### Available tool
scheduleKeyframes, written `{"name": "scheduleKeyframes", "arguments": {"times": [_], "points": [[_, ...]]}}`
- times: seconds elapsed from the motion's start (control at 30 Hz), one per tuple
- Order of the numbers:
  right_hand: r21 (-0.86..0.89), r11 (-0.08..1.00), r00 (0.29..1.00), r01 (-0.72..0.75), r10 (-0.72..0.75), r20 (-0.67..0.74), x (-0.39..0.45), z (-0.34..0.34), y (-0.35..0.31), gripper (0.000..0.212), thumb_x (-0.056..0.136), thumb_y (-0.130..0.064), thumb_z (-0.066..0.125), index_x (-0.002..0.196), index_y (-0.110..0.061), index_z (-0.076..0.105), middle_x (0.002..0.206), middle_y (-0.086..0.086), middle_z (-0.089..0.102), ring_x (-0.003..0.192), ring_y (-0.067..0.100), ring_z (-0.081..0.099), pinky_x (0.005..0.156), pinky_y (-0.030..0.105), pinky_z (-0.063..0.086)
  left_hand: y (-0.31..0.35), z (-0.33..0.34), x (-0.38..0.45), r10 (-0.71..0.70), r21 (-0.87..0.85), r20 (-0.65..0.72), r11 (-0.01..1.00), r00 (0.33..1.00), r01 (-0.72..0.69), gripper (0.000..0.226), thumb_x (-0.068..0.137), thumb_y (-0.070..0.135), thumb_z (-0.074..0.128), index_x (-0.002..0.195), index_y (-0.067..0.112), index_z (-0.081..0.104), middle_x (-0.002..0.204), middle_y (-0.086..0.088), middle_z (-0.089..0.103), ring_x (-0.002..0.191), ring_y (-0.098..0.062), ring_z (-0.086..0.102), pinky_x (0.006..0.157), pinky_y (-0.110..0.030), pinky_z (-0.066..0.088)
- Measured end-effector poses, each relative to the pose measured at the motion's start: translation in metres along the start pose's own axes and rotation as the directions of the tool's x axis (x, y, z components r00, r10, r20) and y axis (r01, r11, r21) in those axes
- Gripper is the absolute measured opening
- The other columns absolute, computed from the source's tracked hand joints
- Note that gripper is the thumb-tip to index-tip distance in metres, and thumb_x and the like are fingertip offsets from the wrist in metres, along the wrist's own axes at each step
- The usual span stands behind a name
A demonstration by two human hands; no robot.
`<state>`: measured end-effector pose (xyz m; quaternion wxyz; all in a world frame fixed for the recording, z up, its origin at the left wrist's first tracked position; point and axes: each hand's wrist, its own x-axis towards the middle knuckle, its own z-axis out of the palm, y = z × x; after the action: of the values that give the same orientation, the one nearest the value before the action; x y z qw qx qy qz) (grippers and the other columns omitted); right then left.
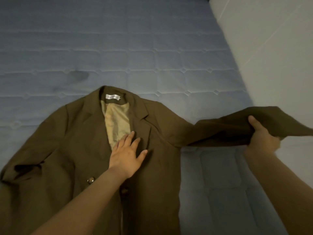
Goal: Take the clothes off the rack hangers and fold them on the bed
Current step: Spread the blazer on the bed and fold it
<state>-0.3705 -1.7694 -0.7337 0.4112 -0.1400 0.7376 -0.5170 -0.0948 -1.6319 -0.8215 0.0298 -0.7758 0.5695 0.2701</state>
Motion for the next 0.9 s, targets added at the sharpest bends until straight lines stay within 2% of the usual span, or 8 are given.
{"name": "scheduleKeyframes", "arguments": {"times": [0.23, 0.43, 0.5, 0.57, 0.63, 0.7, 0.8, 0.9], "points": [[-0.279, 0.862, 0.894, 0.424, -0.348, 0.282, -0.101, 0.076, -0.010, 0.057, 0.077, -0.030, 0.076, 0.126, -0.012, 0.053, 0.111, -0.007, 0.054, 0.105, 0.010, 0.052, 0.093, 0.027, 0.043, -0.067, -0.037, -0.028, -0.039, -0.082, -0.038, 0.996, 0.999, 0.036, 0.060, 0.096, 0.055, 0.026, 0.149, 0.027, 0.018, 0.158, 0.007, 0.007, 0.145, -0.015, 0.004, 0.118, -0.033, 0.007], [-0.204, 0.545, 0.525, 0.813, -0.535, 0.662, -0.207, 0.145, 0.052, 0.025, 0.088, -0.014, 0.061, 0.110, -0.004, 0.058, 0.098, 0.004, 0.058, 0.096, 0.017, 0.054, 0.079, 0.017, 0.034, -0.143, -0.061, -0.046, -0.141, -0.346, -0.057, 0.931, 0.988, 0.113, 0.053, 0.096, 0.051, 0.032, 0.144, 0.028, 0.031, 0.153, 0.008, 0.025, 0.141, -0.013, 0.021, 0.114, -0.033, 0.022], [-0.167, 0.414, 0.351, 0.895, -0.420, 0.837, -0.234, 0.159, 0.085, 0.036, 0.086, -0.016, 0.061, 0.121, -0.009, 0.055, 0.118, 0.007, 0.058, 0.110, 0.013, 0.050, 0.091, 0.023, 0.035, -0.162, -0.064, -0.047, -0.299, -0.656, 0.012, 0.718, 0.954, 0.233, 0.048, 0.096, 0.051, 0.034, 0.136, 0.027, 0.044, 0.141, 0.008, 0.042, 0.133, -0.016, 0.036, 0.107, -0.031, 0.028], [-0.098, 0.225, 0.129, 0.969, -0.128, 0.983, -0.250, 0.168, 0.125, 0.059, 0.082, -0.033, 0.065, 0.135, -0.018, 0.046, 0.145, 0.005, 0.040, 0.134, 0.014, 0.032, 0.112, 0.036, 0.026, -0.177, -0.067, -0.046, -0.416, -0.932, 0.205, 0.195, 0.886, 0.307, 0.047, 0.096, 0.054, 0.031, 0.122, 0.025, 0.056, 0.127, 0.005, 0.054, 0.116, -0.019, 0.050, 0.102, -0.033, 0.031], [-0.136, 0.015, 0.128, 0.991, 0.257, 0.958, -0.259, 0.169, 0.161, 0.077, 0.078, -0.051, 0.065, 0.144, -0.027, 0.031, 0.157, -0.001, 0.016, 0.145, 0.017, 0.007, 0.118, 0.041, 0.004, -0.196, -0.067, -0.048, -0.438, -0.951, 0.305, -0.087, 0.846, 0.298, 0.057, 0.095, 0.057, 0.022, 0.118, 0.016, 0.056, 0.114, -0.002, 0.061, 0.099, -0.020, 0.057, 0.100, -0.039, 0.031], [-0.215, -0.028, 0.209, 0.976, 0.378, 0.902, -0.260, 0.167, 0.183, 0.071, 0.082, -0.052, 0.060, 0.143, -0.029, 0.032, 0.156, -0.004, 0.015, 0.145, 0.015, 0.006, 0.117, 0.039, 0.002, -0.216, -0.063, -0.051, -0.465, -0.941, 0.340, -0.177, 0.817, 0.290, 0.057, 0.095, 0.058, 0.021, 0.114, 0.016, 0.056, 0.104, -0.002, 0.065, 0.093, -0.022, 0.059, 0.097, -0.042, 0.034], [-0.283, 0.018, 0.269, 0.959, 0.265, 0.926, -0.245, 0.160, 0.188, 0.054, 0.089, -0.043, 0.056, 0.138, -0.027, 0.040, 0.150, -0.004, 0.029, 0.140, 0.015, 0.023, 0.117, 0.038, 0.018, -0.233, -0.051, -0.054, -0.596, -0.956, 0.279, -0.102, 0.753, 0.274, 0.034, 0.097, 0.044, 0.039, 0.097, 0.017, 0.058, 0.091, -0.001, 0.064, 0.083, -0.020, 0.060, 0.081, -0.035, 0.044], [-0.283, -0.049, 0.285, 0.958, 0.068, 0.956, -0.214, 0.157, 0.176, 0.050, 0.090, -0.036, 0.055, 0.137, -0.022, 0.042, 0.146, 0.000, 0.036, 0.135, 0.017, 0.033, 0.113, 0.036, 0.026, -0.235, -0.036, -0.051, -0.677, -0.931, -0.053, 0.300, 0.734, 0.208, 0.013, 0.093, 0.029, 0.053, 0.082, 0.024, 0.058, 0.089, 0.003, 0.059, 0.089, -0.019, 0.057, 0.078, -0.029, 0.045]]}}
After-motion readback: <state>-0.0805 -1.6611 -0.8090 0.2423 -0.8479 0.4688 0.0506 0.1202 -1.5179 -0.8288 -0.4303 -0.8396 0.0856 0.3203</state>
